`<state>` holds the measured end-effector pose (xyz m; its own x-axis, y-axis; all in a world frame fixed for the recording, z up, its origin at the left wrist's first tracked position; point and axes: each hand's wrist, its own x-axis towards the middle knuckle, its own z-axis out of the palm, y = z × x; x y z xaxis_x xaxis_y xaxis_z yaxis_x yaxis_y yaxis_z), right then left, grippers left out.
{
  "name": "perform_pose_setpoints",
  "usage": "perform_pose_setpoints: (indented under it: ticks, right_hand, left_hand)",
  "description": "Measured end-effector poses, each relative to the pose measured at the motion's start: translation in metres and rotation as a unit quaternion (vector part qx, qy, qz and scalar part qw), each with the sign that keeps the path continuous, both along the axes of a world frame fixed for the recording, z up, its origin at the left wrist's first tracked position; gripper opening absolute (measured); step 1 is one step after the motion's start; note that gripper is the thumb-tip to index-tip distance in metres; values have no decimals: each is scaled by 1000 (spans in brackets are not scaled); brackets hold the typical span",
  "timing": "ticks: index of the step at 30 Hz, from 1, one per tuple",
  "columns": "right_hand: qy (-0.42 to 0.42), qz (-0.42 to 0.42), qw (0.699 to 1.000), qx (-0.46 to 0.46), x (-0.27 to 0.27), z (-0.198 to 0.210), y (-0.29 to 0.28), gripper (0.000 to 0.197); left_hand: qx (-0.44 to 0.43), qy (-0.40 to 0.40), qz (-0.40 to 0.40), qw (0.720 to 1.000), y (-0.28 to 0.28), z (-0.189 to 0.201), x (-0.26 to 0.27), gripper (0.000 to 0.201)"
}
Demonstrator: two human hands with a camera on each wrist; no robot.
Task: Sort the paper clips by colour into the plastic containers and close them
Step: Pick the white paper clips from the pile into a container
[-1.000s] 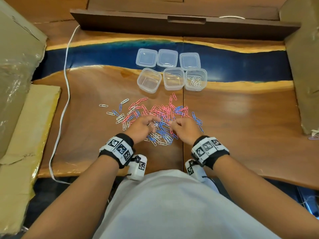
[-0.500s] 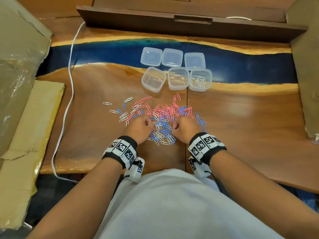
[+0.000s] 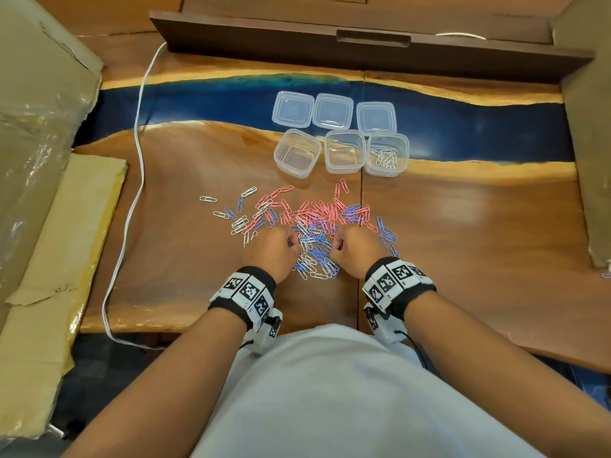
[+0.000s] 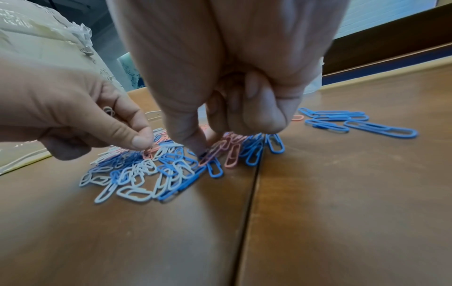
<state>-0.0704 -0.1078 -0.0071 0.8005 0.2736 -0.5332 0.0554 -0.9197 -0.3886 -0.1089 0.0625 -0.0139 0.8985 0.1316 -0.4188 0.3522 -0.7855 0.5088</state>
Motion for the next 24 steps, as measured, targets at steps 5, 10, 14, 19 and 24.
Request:
perform_pose_setpoints:
  ticks: [5, 10, 14, 19, 24]
  right_hand:
    - [-10, -17, 1000, 19, -1, 0, -4, 7]
    - [7, -21, 1000, 7, 0, -2, -1, 9]
    - [21, -5, 1000, -19, 3, -7, 3, 27]
    - [22, 21, 999, -18, 3, -7, 2, 31]
    - [-2, -39, 999, 35, 0, -7, -6, 12]
  left_hand:
    - [52, -12, 14, 998, -15, 4, 2, 17]
    - [85, 5, 19, 996, -25, 6, 5, 13]
    - [56, 15, 41, 997, -26, 6, 6, 9]
    - [28, 46, 63, 997, -25, 4, 9, 8]
    - [20, 38, 52, 998, -19, 7, 6, 10]
